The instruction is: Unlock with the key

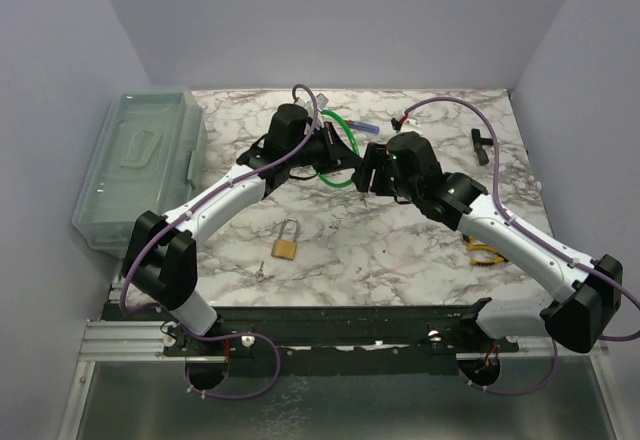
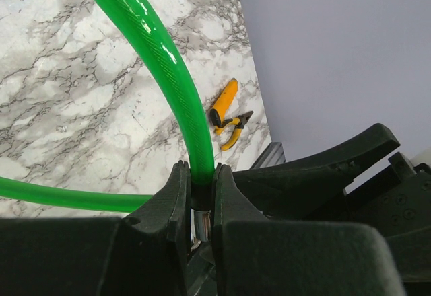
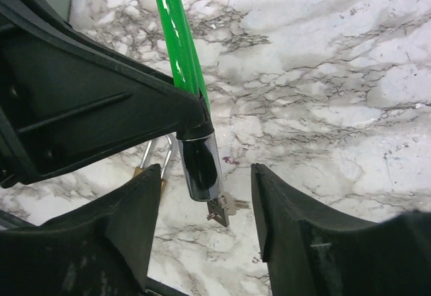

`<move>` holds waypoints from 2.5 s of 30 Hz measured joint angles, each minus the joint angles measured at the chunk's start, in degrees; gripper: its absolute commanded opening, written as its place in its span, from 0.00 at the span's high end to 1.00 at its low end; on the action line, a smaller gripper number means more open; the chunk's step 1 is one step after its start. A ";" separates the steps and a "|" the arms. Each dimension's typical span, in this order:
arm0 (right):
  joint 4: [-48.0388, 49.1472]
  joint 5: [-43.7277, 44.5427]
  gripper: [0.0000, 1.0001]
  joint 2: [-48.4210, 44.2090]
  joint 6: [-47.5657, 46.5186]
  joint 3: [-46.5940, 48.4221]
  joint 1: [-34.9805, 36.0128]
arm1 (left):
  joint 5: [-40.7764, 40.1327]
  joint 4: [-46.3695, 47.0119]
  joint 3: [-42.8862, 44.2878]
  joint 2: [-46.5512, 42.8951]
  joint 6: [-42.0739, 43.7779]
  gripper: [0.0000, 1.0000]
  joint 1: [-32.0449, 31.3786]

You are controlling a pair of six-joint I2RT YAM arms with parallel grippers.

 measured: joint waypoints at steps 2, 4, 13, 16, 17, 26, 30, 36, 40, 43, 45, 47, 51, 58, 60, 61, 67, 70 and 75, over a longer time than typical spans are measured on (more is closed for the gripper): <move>-0.20 0.63 0.47 0.74 -0.33 0.00 0.09 | 0.00 0.00 0.00 0.02 -0.02 1.00 0.00; -0.24 1.16 0.49 1.36 -0.59 0.00 0.09 | 0.00 -0.02 0.00 0.02 0.00 1.00 0.00; 0.31 1.64 0.57 2.19 -1.36 0.00 0.09 | 0.02 -0.02 0.00 0.24 -0.04 1.00 0.00; 0.79 1.64 0.59 2.40 -1.55 0.00 0.20 | 0.00 -0.02 0.00 0.37 -0.04 1.00 0.00; 0.90 1.64 0.61 2.47 -1.55 0.00 0.26 | 0.02 -0.02 0.00 0.42 -0.04 1.00 0.00; 2.78 1.03 0.87 2.56 -1.77 -1.01 0.44 | 0.00 -0.07 0.00 0.87 -0.02 1.00 0.00; 4.42 0.92 1.00 2.38 -1.81 -2.25 0.44 | -0.02 -0.44 0.00 0.98 0.09 0.83 0.04; 8.52 0.79 1.00 -0.63 -0.92 -7.32 0.52 | 0.13 -1.14 0.02 0.96 1.36 0.40 -0.07; 9.20 0.96 1.00 -2.97 -0.22 -11.87 0.46 | 0.24 -0.26 0.20 0.79 2.64 0.21 -0.11; 10.34 1.07 1.00 -5.33 0.48 -15.21 0.37 | 0.31 -0.07 0.20 0.61 3.72 0.20 -0.11; 11.76 1.07 1.00 -7.34 1.05 -16.96 0.37 | 0.31 0.02 0.20 0.28 4.42 0.20 -0.11; 12.98 1.07 1.00 -9.33 1.60 -18.21 0.26 | 0.42 0.09 0.20 -0.11 5.14 0.20 -0.11; 16.24 0.90 1.00 -12.85 3.58 -20.41 -1.27 | 1.64 0.24 0.20 -0.44 6.82 0.25 -0.11; 19.54 -1.03 1.00 -16.74 9.75 -26.77 -7.85 | 3.78 0.24 0.20 -1.81 13.16 0.28 -0.11; 20.02 -2.47 1.00 -17.07 11.74 -28.44 -10.12 | 4.07 0.28 0.09 -3.02 16.35 0.28 -0.22; 20.46 -3.52 1.00 -17.29 12.63 -29.27 -11.34 | 4.07 0.42 -0.20 -3.87 18.23 0.28 -0.33; 21.84 -9.14 1.00 -17.88 17.44 -32.83 -16.48 | 2.19 2.64 -7.04 -11.28 34.07 0.26 -4.57; 22.32 -11.43 1.00 -17.90 19.12 -34.12 -17.31 | 0.48 6.23 -12.96 -12.76 41.81 0.25 -7.41; 23.54 -15.32 1.00 -17.88 21.62 -34.80 -17.44 | -3.30 7.23 -18.43 -10.58 50.34 0.25 -10.67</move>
